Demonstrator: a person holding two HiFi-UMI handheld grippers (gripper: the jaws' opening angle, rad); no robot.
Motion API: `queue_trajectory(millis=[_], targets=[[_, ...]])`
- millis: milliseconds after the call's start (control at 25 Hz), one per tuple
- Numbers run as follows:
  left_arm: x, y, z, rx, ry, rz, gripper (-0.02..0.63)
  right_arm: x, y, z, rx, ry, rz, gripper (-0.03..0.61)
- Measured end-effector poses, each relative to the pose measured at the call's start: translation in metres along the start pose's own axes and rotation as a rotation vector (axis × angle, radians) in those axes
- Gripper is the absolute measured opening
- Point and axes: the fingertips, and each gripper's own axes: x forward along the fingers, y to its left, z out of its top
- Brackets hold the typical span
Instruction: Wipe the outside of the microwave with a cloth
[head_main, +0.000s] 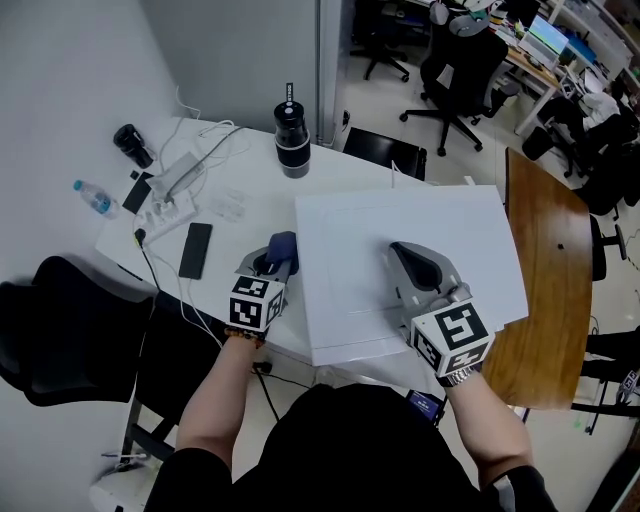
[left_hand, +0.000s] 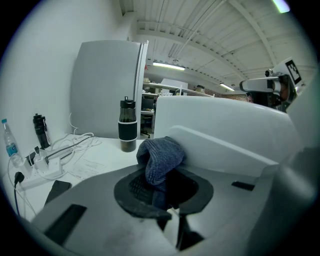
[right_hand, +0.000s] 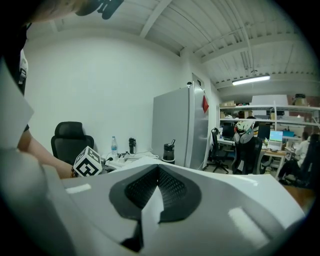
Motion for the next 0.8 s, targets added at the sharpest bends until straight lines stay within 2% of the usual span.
queue_trajectory(millis=[280, 560, 800], targets=[[0.004, 0.012, 0.011, 0.000, -0.004, 0.006, 0.055, -0.003, 0.001, 0.003, -0.005, 0.007, -0.003, 0.002], [-0.020, 0.012, 0.040, 0.014, -0.073, 0.025, 0.055, -0.005, 0.010, 0.009, -0.022, 0.008, 0.035, 0.003], [-0.069, 0.000, 0.082, 0.060, -0.182, 0.004, 0.057, 0.005, 0.040, 0.022, -0.061, 0.013, 0.161, 0.104]])
